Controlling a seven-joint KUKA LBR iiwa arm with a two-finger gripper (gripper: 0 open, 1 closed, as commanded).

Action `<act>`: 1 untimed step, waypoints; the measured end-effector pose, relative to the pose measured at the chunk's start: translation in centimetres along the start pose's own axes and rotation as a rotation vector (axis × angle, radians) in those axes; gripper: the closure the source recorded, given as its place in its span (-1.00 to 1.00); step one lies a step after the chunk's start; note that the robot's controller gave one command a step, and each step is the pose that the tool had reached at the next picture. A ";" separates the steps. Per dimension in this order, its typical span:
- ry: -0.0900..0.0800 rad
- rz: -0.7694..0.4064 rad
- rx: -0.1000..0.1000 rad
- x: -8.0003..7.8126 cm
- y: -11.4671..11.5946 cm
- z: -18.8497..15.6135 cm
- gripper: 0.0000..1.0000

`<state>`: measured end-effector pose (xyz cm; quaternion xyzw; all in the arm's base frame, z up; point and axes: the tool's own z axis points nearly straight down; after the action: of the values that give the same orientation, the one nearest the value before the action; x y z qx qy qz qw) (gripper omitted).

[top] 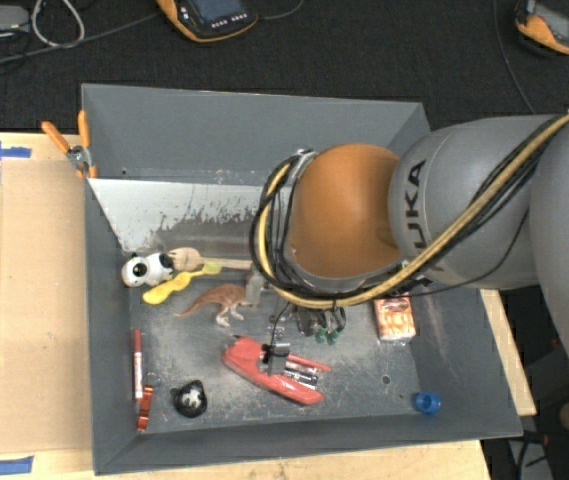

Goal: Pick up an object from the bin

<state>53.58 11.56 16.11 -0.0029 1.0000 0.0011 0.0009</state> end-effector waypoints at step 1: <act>-0.002 0.020 -0.001 -1.6 -1.2 7.5 -1.00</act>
Offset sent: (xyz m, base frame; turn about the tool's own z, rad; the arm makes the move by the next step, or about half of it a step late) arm -0.0324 -0.0380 -0.0911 -0.0745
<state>55.17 10.42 8.65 0.0072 1.0000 0.0014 0.0019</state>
